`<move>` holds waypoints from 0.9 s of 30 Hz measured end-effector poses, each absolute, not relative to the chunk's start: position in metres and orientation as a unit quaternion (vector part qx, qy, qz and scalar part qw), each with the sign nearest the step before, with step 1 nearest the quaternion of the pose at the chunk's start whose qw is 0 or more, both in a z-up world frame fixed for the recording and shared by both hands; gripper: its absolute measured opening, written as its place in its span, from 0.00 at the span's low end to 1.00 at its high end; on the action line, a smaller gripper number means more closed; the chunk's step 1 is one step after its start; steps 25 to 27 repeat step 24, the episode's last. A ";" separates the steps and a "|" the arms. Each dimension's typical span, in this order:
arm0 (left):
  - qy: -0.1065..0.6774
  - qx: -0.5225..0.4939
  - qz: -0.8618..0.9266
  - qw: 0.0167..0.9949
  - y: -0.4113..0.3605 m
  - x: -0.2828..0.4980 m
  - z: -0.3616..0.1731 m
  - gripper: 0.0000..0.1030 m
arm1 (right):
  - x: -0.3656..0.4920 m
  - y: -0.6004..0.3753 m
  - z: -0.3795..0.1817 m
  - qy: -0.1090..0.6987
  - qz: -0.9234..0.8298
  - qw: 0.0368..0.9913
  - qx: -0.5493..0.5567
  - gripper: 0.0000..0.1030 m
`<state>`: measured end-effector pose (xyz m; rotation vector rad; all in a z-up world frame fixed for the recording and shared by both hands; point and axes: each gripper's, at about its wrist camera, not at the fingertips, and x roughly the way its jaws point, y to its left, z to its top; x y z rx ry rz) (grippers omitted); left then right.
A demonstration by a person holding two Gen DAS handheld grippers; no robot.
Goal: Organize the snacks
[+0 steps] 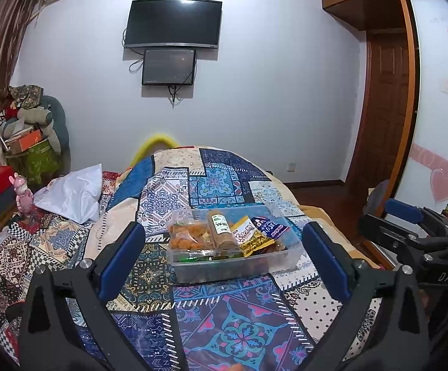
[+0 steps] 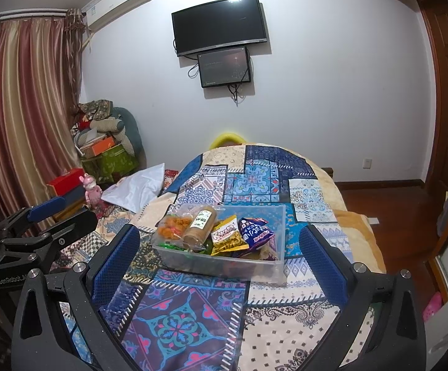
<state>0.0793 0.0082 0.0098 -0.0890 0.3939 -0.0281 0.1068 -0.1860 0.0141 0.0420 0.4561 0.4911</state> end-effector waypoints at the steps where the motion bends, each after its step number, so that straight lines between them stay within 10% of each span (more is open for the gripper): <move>1: 0.196 -0.045 -0.014 0.980 0.008 0.079 0.010 1.00 | 0.107 -0.186 0.014 0.223 0.241 0.944 0.020 1.00; 27: 0.207 -0.047 -0.017 0.977 0.008 0.082 0.007 1.00 | 0.107 -0.185 0.014 0.227 0.241 0.943 0.020 1.00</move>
